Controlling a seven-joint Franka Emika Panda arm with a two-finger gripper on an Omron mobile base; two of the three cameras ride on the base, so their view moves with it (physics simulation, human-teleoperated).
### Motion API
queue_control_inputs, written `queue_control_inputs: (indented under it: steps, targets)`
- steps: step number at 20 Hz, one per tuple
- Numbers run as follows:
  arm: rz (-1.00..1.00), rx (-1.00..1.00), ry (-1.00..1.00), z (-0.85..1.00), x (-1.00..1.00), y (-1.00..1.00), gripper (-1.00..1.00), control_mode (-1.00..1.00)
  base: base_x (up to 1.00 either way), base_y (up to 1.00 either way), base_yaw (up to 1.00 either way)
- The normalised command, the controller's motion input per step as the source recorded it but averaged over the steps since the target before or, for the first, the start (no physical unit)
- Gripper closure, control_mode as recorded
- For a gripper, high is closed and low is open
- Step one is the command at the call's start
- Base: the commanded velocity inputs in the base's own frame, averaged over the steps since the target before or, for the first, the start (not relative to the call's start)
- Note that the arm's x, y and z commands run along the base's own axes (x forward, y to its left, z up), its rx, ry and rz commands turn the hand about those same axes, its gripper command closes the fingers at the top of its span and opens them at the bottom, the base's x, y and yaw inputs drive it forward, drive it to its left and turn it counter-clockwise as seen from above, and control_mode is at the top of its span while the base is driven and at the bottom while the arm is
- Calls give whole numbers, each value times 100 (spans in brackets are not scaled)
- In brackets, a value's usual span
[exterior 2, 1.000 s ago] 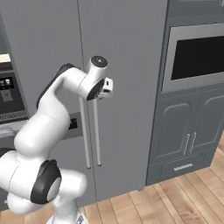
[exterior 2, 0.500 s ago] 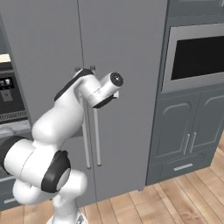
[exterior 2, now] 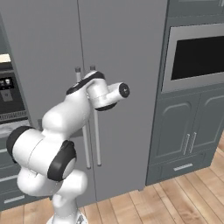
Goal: Open the fridge, remove the banana, broccoli, and steak, and place them on any counter.
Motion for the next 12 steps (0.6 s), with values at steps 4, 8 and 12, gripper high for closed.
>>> queue_control_inputs:
  steps: [4,8,12]
  targets:
    - [1,5,-10,-7,32,9,-100,-100,0,0,0]
    - [0,1,-11,-10,19,20,-100,-100,0,0,0]
    - [0,0,-17,-13,1,25,-100,-100,0,0,0]
